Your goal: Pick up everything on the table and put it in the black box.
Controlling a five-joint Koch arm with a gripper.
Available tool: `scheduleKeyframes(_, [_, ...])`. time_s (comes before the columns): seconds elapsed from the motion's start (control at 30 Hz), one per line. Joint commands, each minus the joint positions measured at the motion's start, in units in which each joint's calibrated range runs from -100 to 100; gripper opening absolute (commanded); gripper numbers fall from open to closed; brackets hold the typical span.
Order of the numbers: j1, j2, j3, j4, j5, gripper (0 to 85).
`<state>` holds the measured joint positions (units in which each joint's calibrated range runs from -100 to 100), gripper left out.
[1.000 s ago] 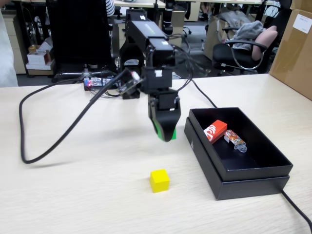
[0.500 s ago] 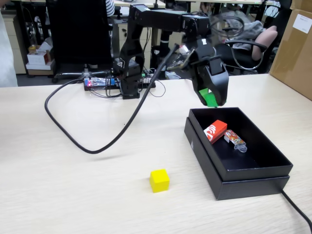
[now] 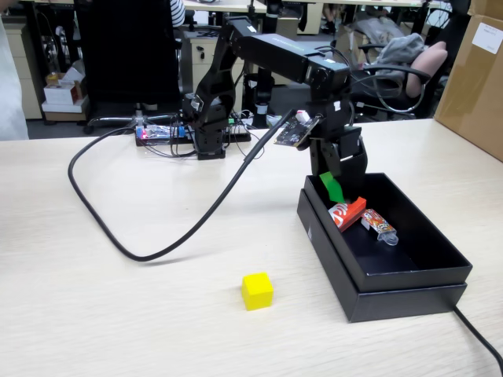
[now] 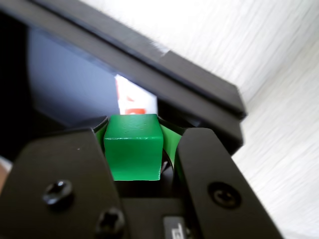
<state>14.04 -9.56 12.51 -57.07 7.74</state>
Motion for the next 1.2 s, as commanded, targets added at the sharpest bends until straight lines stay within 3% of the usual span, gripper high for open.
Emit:
scheduleKeyframes(0.0, [-0.3, -1.4, 1.3, 0.0, 0.1, 13.6])
scheduleKeyframes(0.23, [-0.2, -4.5, 1.7, 0.0, 0.0, 33.8])
scheduleKeyframes(0.4, [0.0, -11.6, 9.2, -2.5, 0.3, 33.8])
scheduleKeyframes(0.63, [-4.1, -16.3, 21.5, -6.1, -0.4, 33.8])
scheduleKeyframes(1.17, [-15.2, 0.8, 11.8, -5.0, -3.3, 41.8])
